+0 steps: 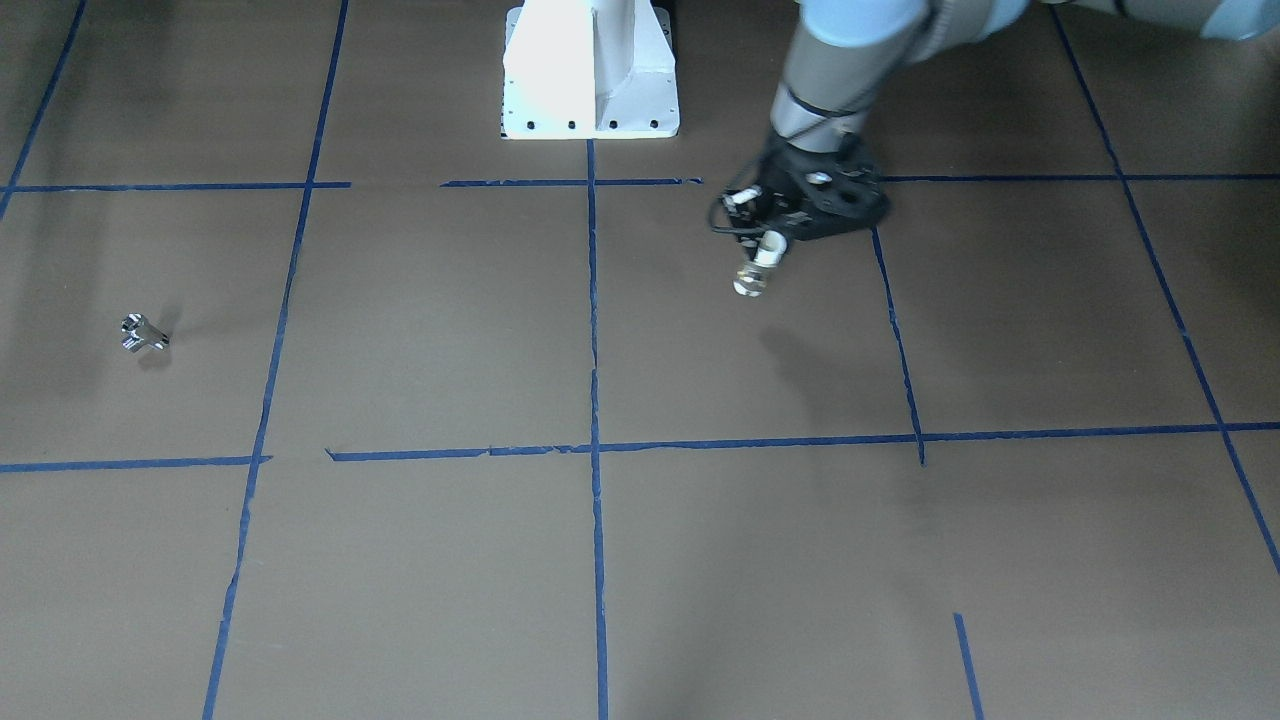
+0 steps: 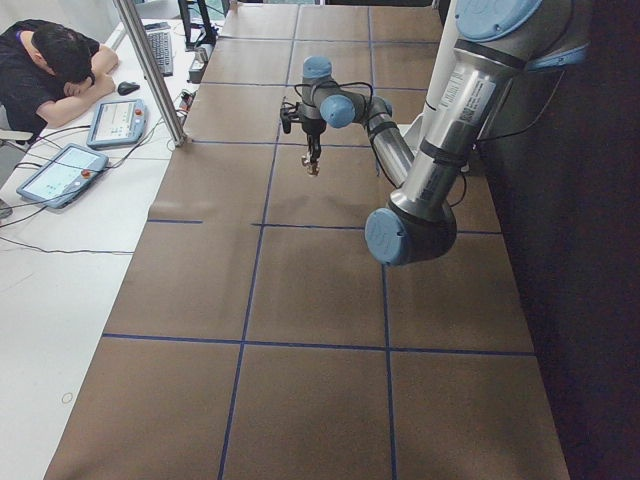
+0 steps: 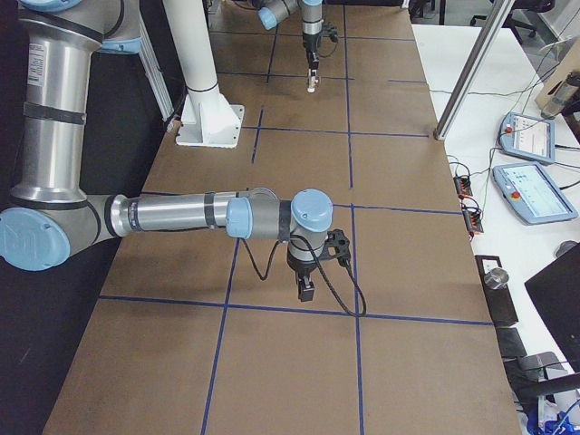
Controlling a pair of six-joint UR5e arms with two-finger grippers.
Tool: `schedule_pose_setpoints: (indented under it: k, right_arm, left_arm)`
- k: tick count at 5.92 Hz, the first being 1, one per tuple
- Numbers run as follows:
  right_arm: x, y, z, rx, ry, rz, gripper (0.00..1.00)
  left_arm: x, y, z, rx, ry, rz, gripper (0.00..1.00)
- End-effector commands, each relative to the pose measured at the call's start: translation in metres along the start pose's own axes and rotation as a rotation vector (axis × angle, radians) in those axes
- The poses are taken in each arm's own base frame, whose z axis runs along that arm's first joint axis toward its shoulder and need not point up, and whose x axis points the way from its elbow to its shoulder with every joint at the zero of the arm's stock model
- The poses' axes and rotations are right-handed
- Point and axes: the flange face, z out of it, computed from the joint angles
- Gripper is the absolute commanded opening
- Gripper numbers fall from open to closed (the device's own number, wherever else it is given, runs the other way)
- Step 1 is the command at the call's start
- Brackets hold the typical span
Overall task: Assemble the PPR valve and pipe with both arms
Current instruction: 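Lift the valve with the left gripper and carry it to the table center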
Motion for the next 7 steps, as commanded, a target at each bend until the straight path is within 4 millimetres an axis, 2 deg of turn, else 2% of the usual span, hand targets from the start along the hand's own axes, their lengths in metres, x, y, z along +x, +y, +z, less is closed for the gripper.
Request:
schedule_pose_setpoints:
  k: [1,2,3,5,7]
  right_arm:
    - [0.000,0.000,0.000,0.000,0.000,0.001,1.00]
    - [0.000,0.000,0.000,0.000,0.000,0.001,1.00]
    - [0.001,0.000,0.001,-0.002,0.000,0.002,1.00]
    - [0.003,0.001,0.003,-0.006,-0.001,0.006,1.00]
    - [0.003,0.001,0.003,-0.007,-0.001,0.005,1.00]
  left_arm:
    - [0.106,0.037,0.027,0.024,-0.011,-0.049,0.00]
    - [0.132,0.052,0.046,0.006,-0.027,-0.031,0.00]
    - [0.137,0.056,0.059,0.018,-0.007,-0.015,0.00]
    - [0.146,0.053,0.066,0.021,-0.019,-0.015,0.00]
    - [0.147,0.044,0.066,0.102,-0.025,-0.011,0.00]
